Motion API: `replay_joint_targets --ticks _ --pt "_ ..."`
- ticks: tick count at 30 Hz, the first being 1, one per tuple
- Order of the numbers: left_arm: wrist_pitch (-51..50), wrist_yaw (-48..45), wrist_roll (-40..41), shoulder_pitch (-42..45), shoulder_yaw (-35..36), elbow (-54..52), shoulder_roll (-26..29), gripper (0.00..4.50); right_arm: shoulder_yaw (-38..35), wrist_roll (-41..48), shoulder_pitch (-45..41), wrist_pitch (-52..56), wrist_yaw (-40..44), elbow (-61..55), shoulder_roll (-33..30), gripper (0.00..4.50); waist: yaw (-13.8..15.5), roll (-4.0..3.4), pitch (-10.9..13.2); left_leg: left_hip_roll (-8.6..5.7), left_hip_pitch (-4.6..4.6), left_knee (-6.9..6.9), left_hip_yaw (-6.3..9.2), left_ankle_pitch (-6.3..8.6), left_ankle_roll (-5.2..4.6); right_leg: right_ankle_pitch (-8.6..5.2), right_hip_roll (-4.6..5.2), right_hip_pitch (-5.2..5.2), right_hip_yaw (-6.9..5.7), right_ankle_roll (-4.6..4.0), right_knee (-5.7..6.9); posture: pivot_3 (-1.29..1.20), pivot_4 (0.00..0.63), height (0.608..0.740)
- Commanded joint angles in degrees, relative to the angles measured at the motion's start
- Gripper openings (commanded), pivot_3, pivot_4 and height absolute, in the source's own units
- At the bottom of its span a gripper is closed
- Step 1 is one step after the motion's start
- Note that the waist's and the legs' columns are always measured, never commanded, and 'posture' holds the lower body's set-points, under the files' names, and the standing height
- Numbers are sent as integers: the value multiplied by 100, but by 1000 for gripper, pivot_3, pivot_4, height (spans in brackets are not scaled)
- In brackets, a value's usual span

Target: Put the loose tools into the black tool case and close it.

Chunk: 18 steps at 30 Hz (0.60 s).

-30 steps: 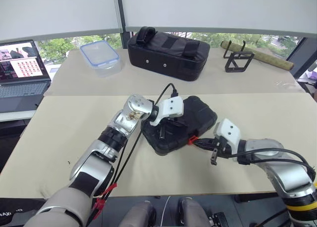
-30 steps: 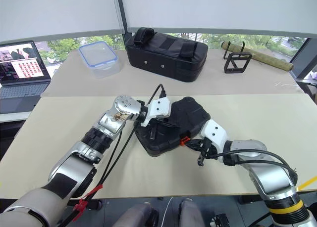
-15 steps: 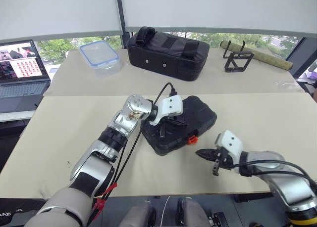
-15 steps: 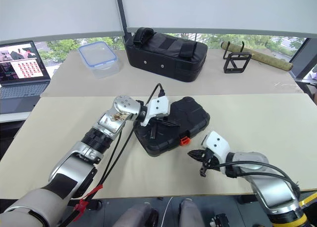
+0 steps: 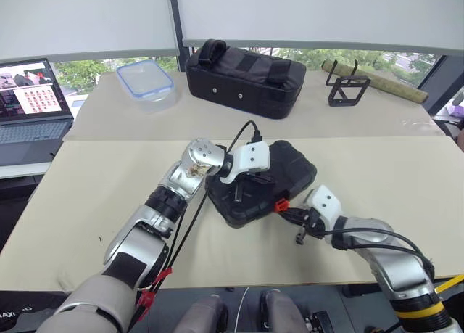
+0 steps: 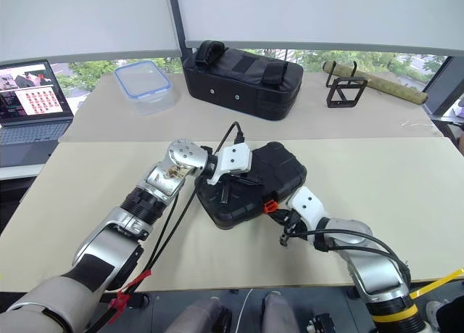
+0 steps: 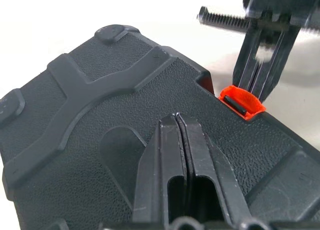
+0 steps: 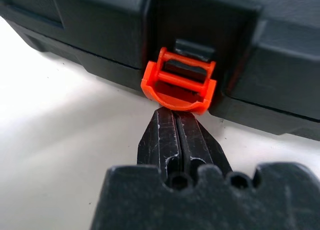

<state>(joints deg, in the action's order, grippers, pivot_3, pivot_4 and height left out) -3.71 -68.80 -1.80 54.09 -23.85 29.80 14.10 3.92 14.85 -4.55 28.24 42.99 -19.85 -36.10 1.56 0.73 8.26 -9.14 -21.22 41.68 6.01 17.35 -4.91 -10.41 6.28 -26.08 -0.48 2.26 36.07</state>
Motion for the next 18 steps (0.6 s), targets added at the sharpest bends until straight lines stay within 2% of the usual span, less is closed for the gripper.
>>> replay_joint_targets --ticks 1,10,18 --pt "10 -46 -275 -101 -232 291 15 93 -378 355 -148 58 -61 -600 57 0 -5 0 0 0 0 0 0 0 0 0 -1 0 0 0 0 0 150 716" --pt "86 -56 -298 -47 -214 408 -20 93 -274 279 -198 176 -4 -527 -46 0 -13 0 0 2 0 -1 0 1 0 0 -1 1 1 0 0 0 150 716" --pt "158 -47 -341 -169 -251 381 40 93 -434 557 -338 469 51 -891 -168 0 -20 0 0 3 0 -2 0 1 1 0 4 0 2 0 0 0 150 716"
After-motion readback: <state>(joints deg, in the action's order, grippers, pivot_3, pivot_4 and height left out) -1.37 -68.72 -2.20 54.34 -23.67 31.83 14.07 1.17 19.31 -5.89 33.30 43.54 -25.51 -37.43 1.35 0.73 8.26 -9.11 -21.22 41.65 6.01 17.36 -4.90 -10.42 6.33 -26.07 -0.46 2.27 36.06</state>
